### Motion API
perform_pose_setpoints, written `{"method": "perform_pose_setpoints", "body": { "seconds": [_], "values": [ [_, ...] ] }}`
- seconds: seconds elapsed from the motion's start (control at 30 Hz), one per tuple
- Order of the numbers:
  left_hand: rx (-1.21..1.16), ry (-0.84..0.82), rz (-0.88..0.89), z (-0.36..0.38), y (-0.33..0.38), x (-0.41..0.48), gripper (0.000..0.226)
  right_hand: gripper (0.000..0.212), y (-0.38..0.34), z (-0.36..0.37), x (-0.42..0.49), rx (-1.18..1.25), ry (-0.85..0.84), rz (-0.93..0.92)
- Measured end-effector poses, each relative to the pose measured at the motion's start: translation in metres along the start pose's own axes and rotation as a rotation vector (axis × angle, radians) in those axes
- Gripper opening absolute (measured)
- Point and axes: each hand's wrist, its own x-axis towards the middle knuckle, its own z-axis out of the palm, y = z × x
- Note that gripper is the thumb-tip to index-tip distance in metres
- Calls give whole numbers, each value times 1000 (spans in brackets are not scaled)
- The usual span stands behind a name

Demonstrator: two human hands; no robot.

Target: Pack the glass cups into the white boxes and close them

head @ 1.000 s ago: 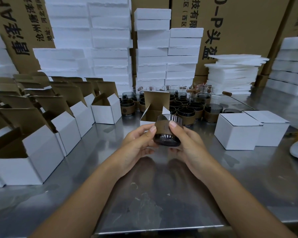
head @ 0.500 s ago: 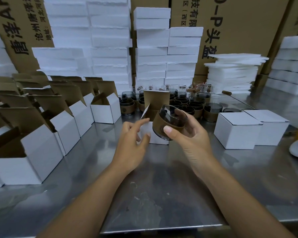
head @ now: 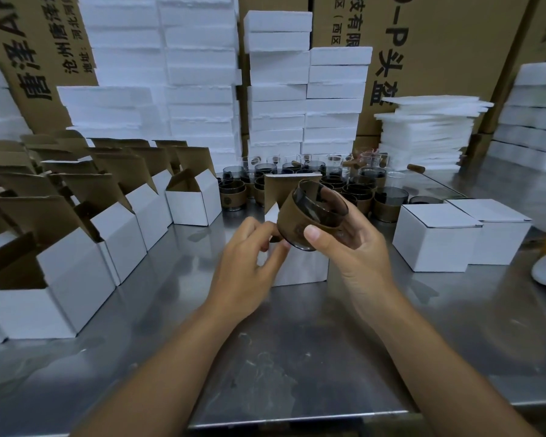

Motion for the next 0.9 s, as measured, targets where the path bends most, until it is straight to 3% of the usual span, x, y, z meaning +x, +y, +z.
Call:
{"method": "perform_pose_setpoints", "body": {
  "seconds": [0.23,0.63,0.9],
  "values": [
    [12,-2,82,1,6,0,12,41,0,1,0,2,-19,-18],
    [106,-27,78,2,6,0,16,35,-1,0,-2,-144,-29,-81],
    [178,-47,108,3,12,0,11,68,6,0,-3,-236,93,-62]
  ]
}}
